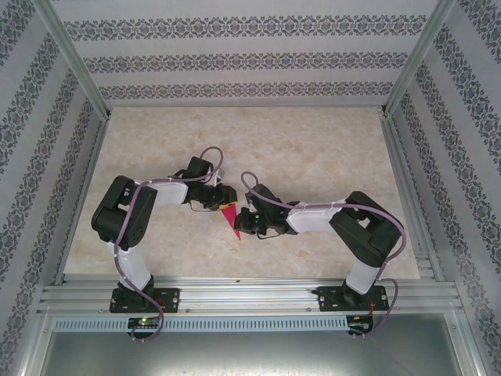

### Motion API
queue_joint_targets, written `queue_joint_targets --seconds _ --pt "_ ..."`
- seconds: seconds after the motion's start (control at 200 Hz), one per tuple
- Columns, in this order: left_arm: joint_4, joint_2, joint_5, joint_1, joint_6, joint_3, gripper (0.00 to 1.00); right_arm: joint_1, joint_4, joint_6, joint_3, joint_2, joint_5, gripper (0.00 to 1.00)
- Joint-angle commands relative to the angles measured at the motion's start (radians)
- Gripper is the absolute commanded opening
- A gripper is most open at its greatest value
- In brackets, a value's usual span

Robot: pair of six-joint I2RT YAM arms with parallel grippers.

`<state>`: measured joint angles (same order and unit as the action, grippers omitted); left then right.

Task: Fold a paper plane with a square sheet of paper (pick it up from the middle)
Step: Fold the wing for the fifth time at the center of the table.

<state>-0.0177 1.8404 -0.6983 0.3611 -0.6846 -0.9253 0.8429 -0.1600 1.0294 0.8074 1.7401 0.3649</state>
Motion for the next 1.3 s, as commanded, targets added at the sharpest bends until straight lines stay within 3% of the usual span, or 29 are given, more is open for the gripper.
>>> queue_joint_targets --seconds 0.0,0.27,0.48,0.974,1.299 --pt "-0.030 0.044 0.070 0.010 0.031 0.028 0.39 0.026 0.029 -0.063 0.051 -0.008 0.001 0.03" --pt "-0.056 0.045 0.069 0.010 0.041 0.008 0.40 0.042 0.057 -0.063 0.070 0.082 -0.011 0.03" --pt "-0.075 0.052 0.087 0.008 0.056 0.006 0.38 0.027 0.006 -0.021 -0.027 0.100 -0.001 0.04" --pt "-0.068 0.089 0.092 -0.009 0.061 0.018 0.36 0.012 -0.221 0.113 -0.225 0.038 0.054 0.07" --pt "-0.062 0.090 0.080 -0.010 0.060 0.024 0.36 0.013 -0.104 0.097 -0.268 -0.092 0.010 0.05"
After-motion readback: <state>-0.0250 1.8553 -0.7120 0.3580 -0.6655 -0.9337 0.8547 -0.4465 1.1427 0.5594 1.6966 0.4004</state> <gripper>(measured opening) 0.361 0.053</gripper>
